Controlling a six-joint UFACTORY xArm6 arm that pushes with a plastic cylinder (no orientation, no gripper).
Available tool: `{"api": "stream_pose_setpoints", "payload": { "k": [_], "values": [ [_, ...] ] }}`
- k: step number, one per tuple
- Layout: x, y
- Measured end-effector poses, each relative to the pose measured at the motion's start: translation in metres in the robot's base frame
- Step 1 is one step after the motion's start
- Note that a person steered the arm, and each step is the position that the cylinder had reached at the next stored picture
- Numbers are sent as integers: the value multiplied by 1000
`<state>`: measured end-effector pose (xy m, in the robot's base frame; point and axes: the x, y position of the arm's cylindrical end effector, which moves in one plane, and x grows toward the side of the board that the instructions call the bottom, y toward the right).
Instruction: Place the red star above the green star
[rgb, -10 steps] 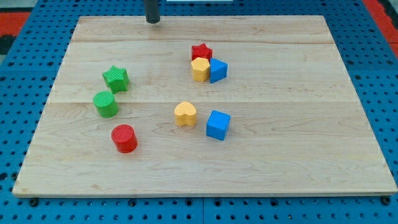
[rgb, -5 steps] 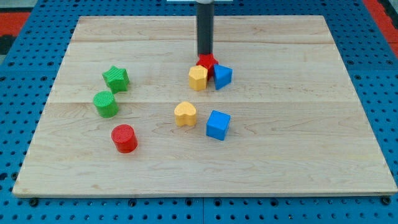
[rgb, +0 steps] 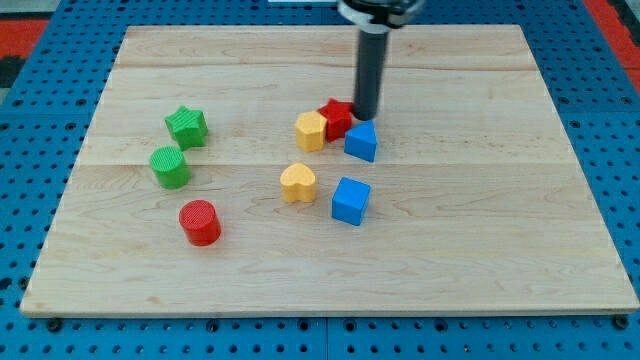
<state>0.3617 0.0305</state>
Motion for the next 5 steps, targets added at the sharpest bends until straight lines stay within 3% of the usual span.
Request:
{"api": "stream_pose_setpoints", "payload": {
  "k": [1,2,4,5],
  "values": [
    [0,-18],
    [60,2],
    [-4,-26],
    [8,-71]
  ]
}}
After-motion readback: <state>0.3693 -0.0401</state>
